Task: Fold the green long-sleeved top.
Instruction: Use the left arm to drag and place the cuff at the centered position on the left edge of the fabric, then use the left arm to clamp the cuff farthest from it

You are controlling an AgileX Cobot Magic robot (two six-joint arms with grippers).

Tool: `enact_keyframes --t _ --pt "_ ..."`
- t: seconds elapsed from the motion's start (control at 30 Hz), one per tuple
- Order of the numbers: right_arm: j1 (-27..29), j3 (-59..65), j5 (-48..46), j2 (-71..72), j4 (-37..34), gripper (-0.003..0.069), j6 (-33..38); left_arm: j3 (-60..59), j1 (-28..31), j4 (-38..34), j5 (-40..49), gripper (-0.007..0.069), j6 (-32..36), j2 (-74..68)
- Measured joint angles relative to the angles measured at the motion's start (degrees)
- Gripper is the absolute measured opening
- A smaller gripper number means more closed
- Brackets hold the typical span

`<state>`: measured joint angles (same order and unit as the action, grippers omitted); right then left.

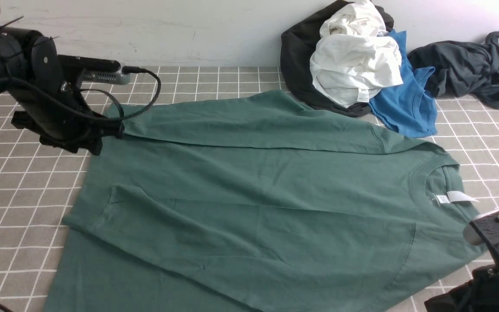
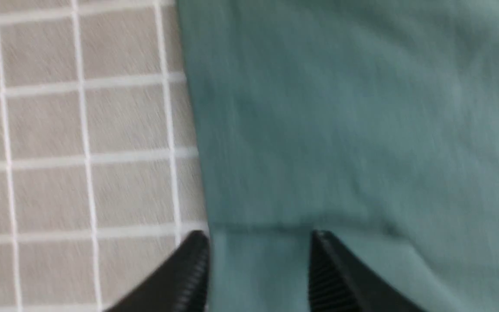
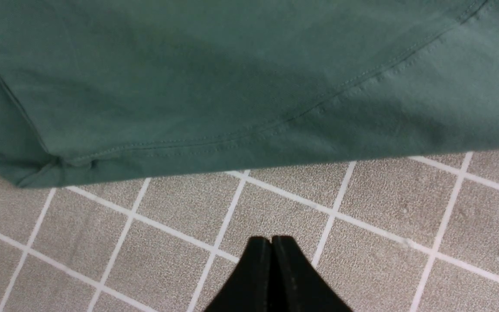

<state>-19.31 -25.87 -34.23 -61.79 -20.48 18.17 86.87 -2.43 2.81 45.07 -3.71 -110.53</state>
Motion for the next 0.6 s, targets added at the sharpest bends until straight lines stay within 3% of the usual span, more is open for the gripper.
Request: enact_keyframes --t 0.13,0.43,0.6 --pt "0.0 0.0 -0.1 0.0 0.0 -0.0013 0.0 8.7 0.9 0.4 -0.4 0.0451 -2.9 -5.7" --pt "0.0 0.0 0.2 0.0 0.0 -0.0013 0.0 17.5 3.3 0.4 -7.8 0.0468 -13.0 -18.7" --pt "0.0 0.0 2.7 0.0 0.1 -0.0013 0.0 22.2 4.2 -0.7 -10.6 0.0468 -14.8 -23.6"
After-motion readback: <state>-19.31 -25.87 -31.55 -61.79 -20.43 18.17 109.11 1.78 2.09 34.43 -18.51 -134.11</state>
